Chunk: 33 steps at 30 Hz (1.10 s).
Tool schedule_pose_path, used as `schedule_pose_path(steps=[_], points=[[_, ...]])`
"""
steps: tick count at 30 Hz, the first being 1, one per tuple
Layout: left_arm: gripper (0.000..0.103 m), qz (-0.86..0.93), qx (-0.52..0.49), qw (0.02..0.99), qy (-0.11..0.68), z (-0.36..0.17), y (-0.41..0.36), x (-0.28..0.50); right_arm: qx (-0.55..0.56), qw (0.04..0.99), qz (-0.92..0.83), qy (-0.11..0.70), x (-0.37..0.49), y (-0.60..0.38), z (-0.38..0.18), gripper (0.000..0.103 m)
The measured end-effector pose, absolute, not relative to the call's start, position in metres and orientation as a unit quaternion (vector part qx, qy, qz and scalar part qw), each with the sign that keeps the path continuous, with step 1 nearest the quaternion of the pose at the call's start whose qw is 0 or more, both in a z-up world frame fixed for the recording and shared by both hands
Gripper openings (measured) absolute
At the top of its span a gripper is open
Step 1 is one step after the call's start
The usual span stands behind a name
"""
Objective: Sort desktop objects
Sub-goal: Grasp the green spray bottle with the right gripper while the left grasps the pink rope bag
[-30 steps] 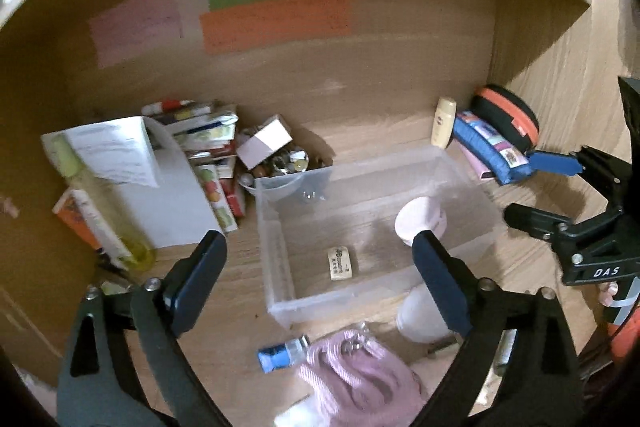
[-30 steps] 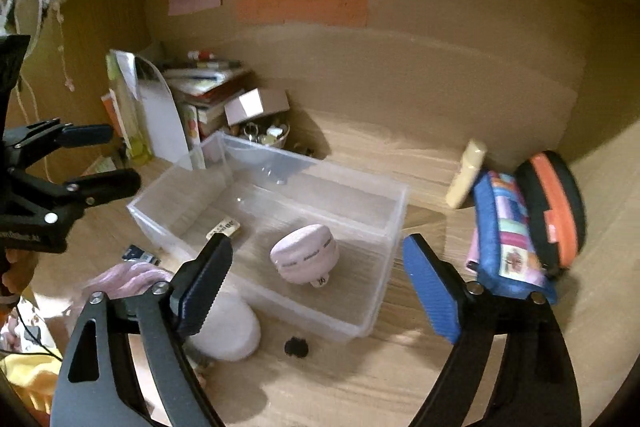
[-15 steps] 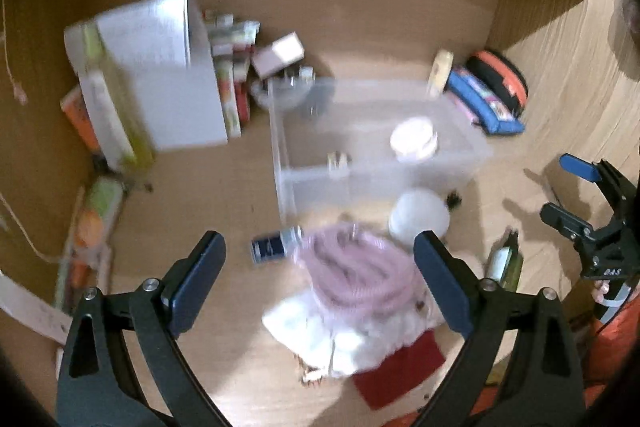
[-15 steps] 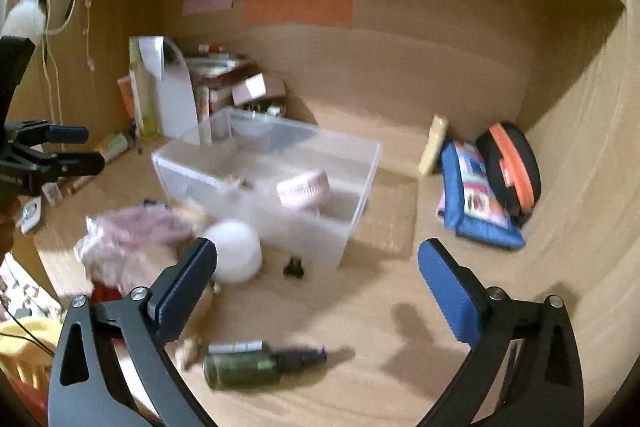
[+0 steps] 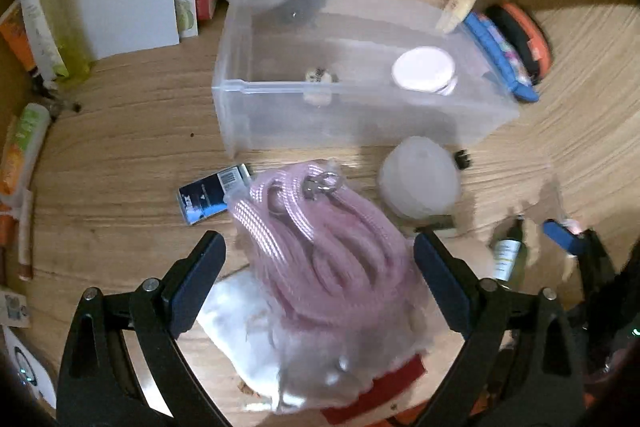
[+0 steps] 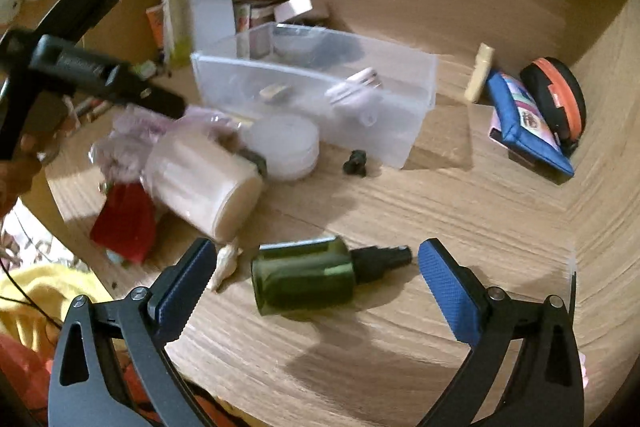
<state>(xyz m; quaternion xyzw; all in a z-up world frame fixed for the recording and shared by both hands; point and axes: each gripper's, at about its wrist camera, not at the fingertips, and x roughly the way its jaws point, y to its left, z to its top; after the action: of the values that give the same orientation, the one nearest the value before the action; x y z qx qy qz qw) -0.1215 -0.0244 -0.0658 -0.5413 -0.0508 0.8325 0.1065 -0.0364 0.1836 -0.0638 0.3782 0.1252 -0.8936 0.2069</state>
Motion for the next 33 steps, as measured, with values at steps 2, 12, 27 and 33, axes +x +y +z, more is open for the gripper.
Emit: schedule_pose_path(steps=[2,12,27,33], points=[[0.096,0.825,-0.553,0.104,-0.044,-0.071,-0.019,-0.127,0.387,0.198,-0.891,0.128,-0.041,0.187,-0.070,0.101],[0.096,0.789,-0.604,0.096,-0.057,-0.095,-0.014,-0.148,0.426,0.220,-0.874,0.084,-0.064,0.202,-0.094,0.093],[0.063,0.842,-0.529,0.109,0.001,-0.076,-0.013,-0.119,0.378,0.207,-0.902,0.041,-0.069,0.227,-0.062,0.093],[0.062,0.871,-0.481,0.103,0.010,-0.058,-0.024,-0.099,0.368,0.202,-0.907,0.027,-0.080,0.231,-0.050,0.093]])
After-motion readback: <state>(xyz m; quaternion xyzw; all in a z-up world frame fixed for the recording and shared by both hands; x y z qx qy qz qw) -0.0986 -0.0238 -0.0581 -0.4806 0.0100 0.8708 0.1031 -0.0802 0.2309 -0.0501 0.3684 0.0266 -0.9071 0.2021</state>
